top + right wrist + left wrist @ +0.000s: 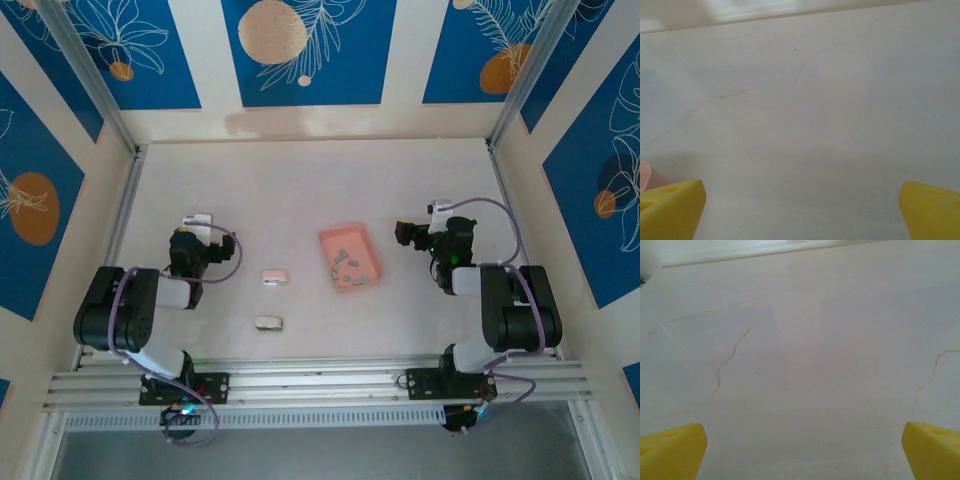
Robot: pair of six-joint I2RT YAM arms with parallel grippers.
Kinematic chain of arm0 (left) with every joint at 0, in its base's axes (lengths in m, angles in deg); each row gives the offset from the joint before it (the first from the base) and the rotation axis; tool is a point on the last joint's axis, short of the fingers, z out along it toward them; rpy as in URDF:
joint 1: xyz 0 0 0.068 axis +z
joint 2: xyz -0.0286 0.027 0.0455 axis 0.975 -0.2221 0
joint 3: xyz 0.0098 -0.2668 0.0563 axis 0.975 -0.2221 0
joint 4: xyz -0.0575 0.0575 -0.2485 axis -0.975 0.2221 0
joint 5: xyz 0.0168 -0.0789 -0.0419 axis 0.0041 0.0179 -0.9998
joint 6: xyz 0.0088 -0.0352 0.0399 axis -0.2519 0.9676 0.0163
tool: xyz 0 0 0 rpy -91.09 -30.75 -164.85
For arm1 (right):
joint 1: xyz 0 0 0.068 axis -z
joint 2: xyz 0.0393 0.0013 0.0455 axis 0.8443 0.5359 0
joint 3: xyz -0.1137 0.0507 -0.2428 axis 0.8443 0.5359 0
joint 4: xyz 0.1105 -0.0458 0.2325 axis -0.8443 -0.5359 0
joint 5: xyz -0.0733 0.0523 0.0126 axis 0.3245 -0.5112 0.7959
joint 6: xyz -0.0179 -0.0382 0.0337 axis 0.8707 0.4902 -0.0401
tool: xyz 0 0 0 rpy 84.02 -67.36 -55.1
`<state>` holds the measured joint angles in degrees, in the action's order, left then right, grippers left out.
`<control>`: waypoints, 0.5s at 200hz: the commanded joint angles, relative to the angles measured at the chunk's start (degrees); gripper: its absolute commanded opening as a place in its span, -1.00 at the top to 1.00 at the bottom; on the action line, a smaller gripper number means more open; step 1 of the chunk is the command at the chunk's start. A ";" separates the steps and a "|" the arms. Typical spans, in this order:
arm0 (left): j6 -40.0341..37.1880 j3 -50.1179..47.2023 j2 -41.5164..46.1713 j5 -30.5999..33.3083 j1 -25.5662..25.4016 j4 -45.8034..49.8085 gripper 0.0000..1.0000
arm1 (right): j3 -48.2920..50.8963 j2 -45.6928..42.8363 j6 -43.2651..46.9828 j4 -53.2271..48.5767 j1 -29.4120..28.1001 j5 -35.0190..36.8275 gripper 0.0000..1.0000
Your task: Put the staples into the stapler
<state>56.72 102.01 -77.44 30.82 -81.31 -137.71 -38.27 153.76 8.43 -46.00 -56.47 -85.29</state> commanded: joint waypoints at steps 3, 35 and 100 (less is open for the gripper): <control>-0.94 1.15 0.26 -1.04 0.29 -0.45 -1.00 | 0.60 0.30 0.80 2.02 -0.34 0.25 -0.98; -0.94 1.21 0.28 -1.11 0.32 -0.51 -1.00 | 0.58 0.30 0.77 2.09 -0.34 0.23 -0.98; -0.78 1.43 0.15 -1.31 0.34 0.01 -1.00 | 0.44 0.38 0.53 1.81 -0.07 -0.20 -0.98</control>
<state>56.72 102.14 -77.44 30.80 -81.29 -137.60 -38.08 153.76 8.43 -45.97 -56.51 -85.32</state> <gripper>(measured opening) 0.998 0.990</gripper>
